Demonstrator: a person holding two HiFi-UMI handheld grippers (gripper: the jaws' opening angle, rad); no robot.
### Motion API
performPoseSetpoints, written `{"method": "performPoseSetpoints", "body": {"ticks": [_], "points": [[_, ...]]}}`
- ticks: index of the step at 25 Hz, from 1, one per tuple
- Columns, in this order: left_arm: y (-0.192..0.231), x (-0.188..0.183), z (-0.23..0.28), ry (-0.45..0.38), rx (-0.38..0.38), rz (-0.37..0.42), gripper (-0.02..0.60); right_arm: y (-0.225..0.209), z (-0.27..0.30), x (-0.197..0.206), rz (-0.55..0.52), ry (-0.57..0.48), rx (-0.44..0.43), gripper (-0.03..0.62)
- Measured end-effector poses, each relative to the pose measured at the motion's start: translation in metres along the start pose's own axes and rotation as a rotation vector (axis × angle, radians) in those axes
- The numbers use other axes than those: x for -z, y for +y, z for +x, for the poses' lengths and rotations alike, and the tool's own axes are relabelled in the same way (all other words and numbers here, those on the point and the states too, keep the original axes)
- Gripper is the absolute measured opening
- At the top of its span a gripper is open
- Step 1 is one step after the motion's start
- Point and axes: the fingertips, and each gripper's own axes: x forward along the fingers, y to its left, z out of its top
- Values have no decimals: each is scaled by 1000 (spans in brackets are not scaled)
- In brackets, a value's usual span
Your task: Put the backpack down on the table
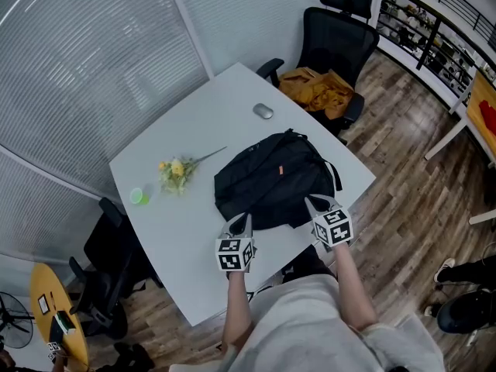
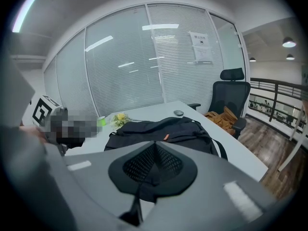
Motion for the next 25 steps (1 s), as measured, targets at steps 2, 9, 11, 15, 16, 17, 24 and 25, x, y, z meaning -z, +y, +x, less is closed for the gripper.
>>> {"method": "performPoseSetpoints", "body": {"ticks": [2, 9, 11, 15, 16, 17, 24, 25], "points": [[-1, 0, 1, 1, 2, 0, 0, -2, 0, 0, -1, 2, 5, -2], [1, 0, 1, -1, 1, -6, 0, -2, 1, 2, -1, 6, 3, -2], [2, 0, 1, 2, -6, -10, 0, -2, 1, 1, -1, 9, 0, -2], [3, -1, 0, 3, -8, -12, -2, -1, 2, 2, -3, 14, -3, -2], [3, -1, 1, 4, -7, -12, -2, -1, 2, 2, -5, 15, -4, -2], [3, 0, 1, 5, -5, -11, -2, -1, 3, 1, -6, 17, -5, -2], [2, 2, 0, 12, 10, -30, -2, 2, 4, 2, -16, 24, -11, -2], [2, 2, 0, 17, 10, -33, -2, 2, 4, 2, -17, 26, -12, -2]]}}
